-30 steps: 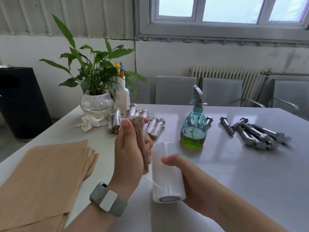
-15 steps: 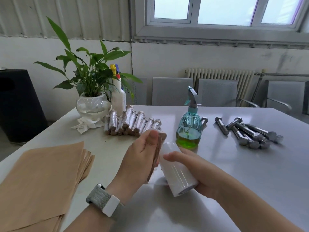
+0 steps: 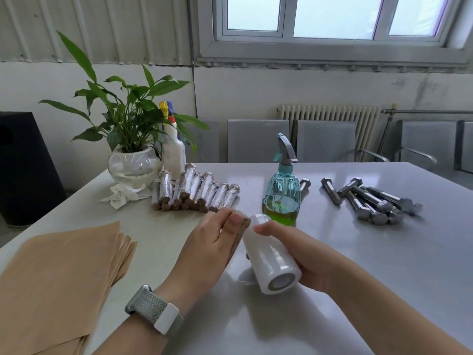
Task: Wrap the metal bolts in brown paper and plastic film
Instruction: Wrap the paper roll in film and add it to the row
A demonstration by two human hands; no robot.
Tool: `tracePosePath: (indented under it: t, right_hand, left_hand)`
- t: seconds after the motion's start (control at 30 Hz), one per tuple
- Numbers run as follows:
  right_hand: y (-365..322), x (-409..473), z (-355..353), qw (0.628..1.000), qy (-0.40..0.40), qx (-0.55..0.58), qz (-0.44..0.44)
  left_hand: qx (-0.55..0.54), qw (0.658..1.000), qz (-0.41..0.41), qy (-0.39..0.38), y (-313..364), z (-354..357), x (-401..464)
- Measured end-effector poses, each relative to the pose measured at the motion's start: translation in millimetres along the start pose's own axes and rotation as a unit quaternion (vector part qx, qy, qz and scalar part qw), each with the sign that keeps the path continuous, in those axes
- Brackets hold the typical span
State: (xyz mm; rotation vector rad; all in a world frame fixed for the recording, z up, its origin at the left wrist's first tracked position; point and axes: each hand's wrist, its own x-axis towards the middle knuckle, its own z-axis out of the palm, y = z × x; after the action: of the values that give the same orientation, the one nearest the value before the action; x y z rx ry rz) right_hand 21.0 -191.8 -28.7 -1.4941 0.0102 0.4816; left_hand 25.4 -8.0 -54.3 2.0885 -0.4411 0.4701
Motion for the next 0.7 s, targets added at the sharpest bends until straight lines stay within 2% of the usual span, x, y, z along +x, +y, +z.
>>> tracePosePath:
  t: [0.1,0.2,0.3,0.37,0.47,0.63,0.7]
  right_hand:
    - [0,2,0,1.0,0.009,-0.02,-0.012]
    - [-1,2,-1,1.0,0.025,-0.014,-0.009]
    - [-1,3,-3,1.0,0.024,0.005,-0.002]
    - [-1,3,-3,1.0,0.024,0.017,-0.004]
    - [1,4,-1,0.998,0.027,0.037,-0.034]
    - [8,6,11,0.993,0.038,0.075,-0.087]
    - [11,7,17,0.989,0.042,0.104,-0.092]
  left_hand:
    - [-0.054,0.997,-0.034,-0.037,2,1,-1]
    - [-0.173,0.978,-0.098,-0.056,5,3,0]
    - [-0.319,0.925,-0.202,-0.043,7,5,3]
    - [-0.374,0.893,-0.249,-0.036,7,6,5]
    - [-0.414,0.865,-0.283,-0.02,10,10,5]
    - [-0.511,0.795,-0.325,0.042,14,13,4]
    - [-0.528,0.786,-0.317,0.052,16,14,4]
